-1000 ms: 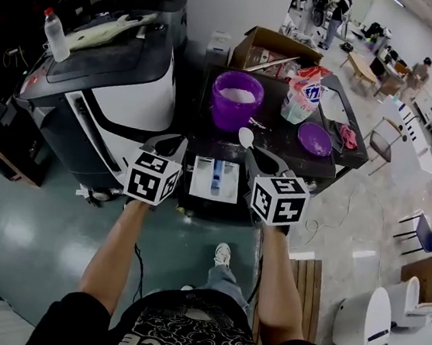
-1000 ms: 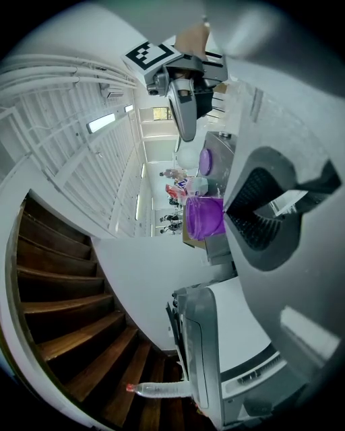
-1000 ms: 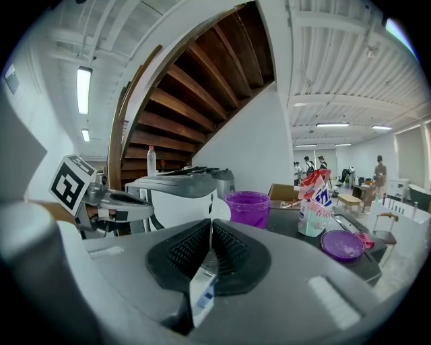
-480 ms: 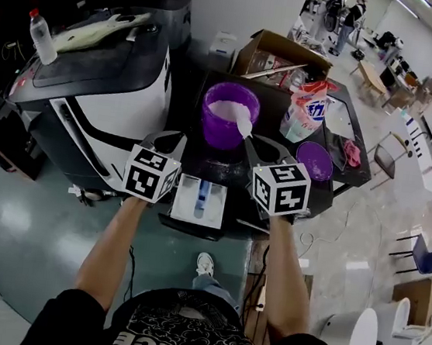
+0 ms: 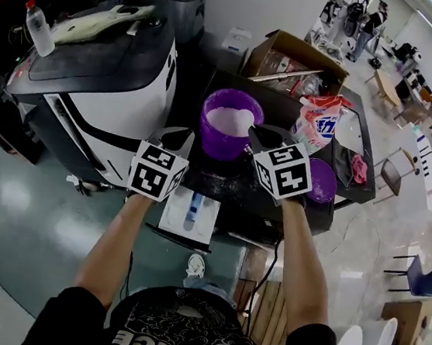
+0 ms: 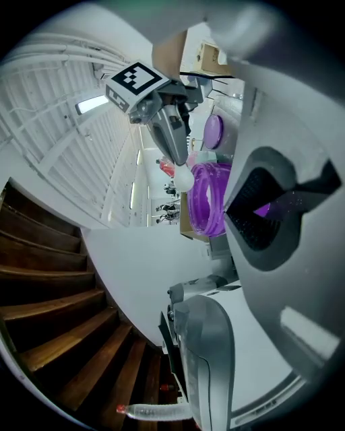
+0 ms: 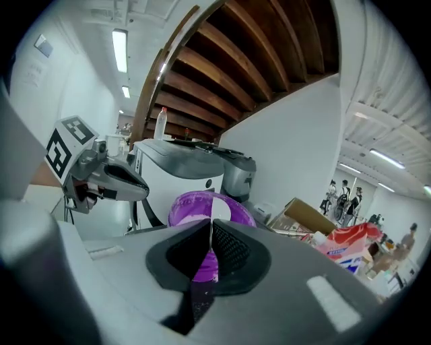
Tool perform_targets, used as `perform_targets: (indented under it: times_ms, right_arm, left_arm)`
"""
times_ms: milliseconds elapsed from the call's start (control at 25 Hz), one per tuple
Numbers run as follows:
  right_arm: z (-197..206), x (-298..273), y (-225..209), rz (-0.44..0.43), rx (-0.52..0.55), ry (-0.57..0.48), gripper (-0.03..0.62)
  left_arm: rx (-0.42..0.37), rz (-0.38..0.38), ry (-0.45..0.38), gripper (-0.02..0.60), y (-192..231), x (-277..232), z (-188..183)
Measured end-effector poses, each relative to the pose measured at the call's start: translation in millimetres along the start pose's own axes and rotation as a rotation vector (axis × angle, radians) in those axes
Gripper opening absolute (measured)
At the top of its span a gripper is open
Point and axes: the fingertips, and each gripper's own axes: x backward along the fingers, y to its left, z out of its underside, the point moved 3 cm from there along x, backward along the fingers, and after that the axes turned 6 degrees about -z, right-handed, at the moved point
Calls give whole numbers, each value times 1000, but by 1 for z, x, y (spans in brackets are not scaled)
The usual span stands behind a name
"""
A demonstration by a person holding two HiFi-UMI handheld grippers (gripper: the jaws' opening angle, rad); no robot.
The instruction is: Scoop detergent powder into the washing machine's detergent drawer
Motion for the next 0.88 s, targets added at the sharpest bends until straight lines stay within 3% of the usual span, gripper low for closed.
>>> perform_targets:
  times_ms: [520, 880]
  right_arm:
    - [-12, -55, -37, -124, 340, 277, 37]
    - [-8, -85, -37, -196, 582, 500, 35]
  left_arm:
    - [76, -45, -26, 6, 11, -27, -15]
    - [104, -57, -43, 6, 15, -31, -22]
